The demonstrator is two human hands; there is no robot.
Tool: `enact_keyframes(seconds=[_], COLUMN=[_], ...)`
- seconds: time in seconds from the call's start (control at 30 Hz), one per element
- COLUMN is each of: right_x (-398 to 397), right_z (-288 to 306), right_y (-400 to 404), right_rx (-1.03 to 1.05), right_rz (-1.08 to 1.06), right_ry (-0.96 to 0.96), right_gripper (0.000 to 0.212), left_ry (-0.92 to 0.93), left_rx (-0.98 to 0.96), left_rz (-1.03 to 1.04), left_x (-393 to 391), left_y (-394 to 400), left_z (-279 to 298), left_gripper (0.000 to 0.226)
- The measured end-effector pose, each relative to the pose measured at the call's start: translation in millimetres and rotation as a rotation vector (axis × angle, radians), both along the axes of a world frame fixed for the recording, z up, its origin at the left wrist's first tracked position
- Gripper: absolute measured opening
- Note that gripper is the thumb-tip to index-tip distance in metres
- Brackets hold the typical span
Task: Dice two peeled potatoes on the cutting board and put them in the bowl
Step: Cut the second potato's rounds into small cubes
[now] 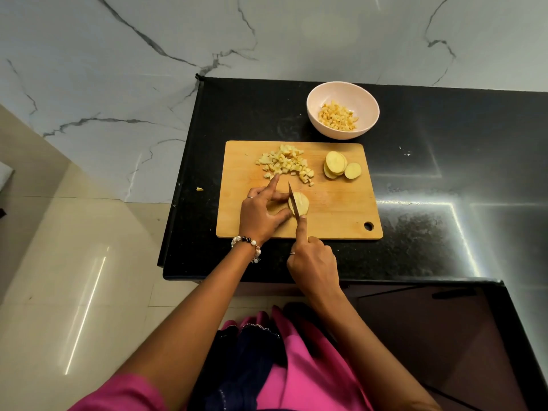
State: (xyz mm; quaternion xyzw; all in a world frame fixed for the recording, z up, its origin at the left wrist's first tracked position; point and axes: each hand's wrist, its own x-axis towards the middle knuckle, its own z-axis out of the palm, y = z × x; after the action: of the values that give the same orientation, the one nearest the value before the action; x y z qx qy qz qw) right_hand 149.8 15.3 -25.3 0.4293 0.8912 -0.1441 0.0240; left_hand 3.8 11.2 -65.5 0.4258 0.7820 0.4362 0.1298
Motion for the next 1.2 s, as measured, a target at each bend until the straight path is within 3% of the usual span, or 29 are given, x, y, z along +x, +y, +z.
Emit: enact_keyframes(seconds=[0.4, 0.67, 0.8, 0.97, 1.2], right_x=[0.2, 16.4, 20.0, 21.9, 22.4], right_z=[1.5, 13.0, 11.0, 7.4, -6.3], right_y=[0.7, 23.6, 36.5, 43.7, 50.9], right_rx=[-0.021, -0.053, -0.064, -0.066, -0.030], right_rz=[0.057, -0.002, -0.074, -0.096, -0.069], right_ry=[-0.086, 0.196, 0.274, 0.318, 0.420], right_gripper=[0.069, 0.056, 0.054, 0.053, 0.051], left_ry=[-0.001, -0.064, 0.164, 0.325, 0.204], left_rx=[-0.002, -0.042, -0.218, -0.496, -0.462], left_rz=[0.046, 0.029, 0.166, 0.216, 0.142], left_x=[2.4, 0.4, 20.5, 48.5, 41.0], left_y=[2.5, 0.5, 7.3, 23.2, 31.7], left_z=[0.4, 7.0, 17.7, 24.4, 24.5], left_gripper=[0.078, 0.074, 0.052, 0.079, 0.057])
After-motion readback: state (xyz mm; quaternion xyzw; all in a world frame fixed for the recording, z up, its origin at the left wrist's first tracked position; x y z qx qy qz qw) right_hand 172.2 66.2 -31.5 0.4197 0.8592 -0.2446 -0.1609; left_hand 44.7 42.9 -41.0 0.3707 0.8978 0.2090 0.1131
